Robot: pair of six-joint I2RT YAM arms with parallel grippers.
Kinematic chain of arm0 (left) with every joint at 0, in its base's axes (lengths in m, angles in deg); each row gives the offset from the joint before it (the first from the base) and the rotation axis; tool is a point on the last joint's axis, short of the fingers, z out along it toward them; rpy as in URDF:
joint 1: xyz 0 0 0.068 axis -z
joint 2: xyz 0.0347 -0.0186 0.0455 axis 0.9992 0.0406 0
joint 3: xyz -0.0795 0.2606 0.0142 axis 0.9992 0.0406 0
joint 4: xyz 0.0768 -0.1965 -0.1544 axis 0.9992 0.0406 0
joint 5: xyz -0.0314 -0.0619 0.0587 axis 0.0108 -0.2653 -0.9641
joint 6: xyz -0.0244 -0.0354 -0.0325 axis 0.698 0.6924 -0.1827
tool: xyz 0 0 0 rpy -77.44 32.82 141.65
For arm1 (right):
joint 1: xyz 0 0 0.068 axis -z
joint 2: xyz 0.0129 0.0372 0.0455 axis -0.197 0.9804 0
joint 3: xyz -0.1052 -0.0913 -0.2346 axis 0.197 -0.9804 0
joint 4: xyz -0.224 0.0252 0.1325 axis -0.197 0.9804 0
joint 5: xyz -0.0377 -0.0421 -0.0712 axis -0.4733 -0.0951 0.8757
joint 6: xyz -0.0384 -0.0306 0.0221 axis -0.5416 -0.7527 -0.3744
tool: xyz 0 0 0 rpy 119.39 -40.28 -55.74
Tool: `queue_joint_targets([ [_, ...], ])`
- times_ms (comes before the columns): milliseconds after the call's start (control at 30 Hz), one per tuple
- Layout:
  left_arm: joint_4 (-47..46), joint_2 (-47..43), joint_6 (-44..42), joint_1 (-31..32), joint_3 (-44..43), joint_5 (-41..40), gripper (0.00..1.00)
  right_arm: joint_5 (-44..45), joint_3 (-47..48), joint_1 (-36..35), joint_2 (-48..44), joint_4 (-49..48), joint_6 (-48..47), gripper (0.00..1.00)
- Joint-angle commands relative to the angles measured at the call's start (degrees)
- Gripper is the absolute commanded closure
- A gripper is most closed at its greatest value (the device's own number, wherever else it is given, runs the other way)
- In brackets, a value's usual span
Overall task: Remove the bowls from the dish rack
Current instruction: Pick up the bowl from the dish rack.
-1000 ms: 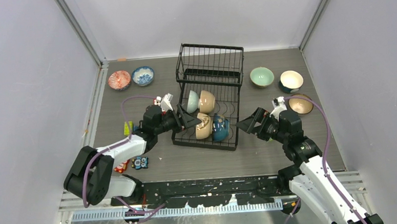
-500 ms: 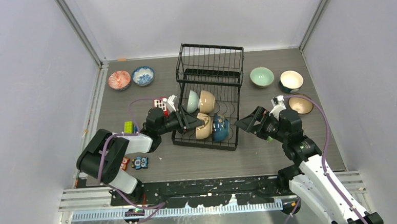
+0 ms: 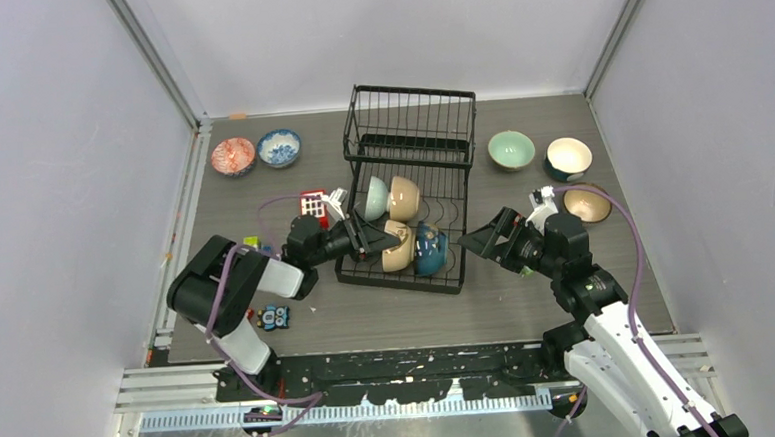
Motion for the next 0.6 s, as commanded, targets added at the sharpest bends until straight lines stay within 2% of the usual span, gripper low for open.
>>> queue_joint_targets([
  [0, -10.1, 2.2, 2.8, -0.4, 0.4, 1.8, 0.60, -0.9, 0.5, -0.3, -0.2, -2.2, 0.0, 0.05],
  [267, -13.3, 4.2, 4.3, -0.4, 0.5, 2.6, 0.66, -0.5, 0.5, -0.3, -0.1, -1.8, -0.2, 0.06],
  [567, -14.3, 4.9, 4.4, -0.4, 0.4, 2.9, 0.79, -0.4, 1.0, -0.3, -0.2, -1.0, -0.6, 0.07],
])
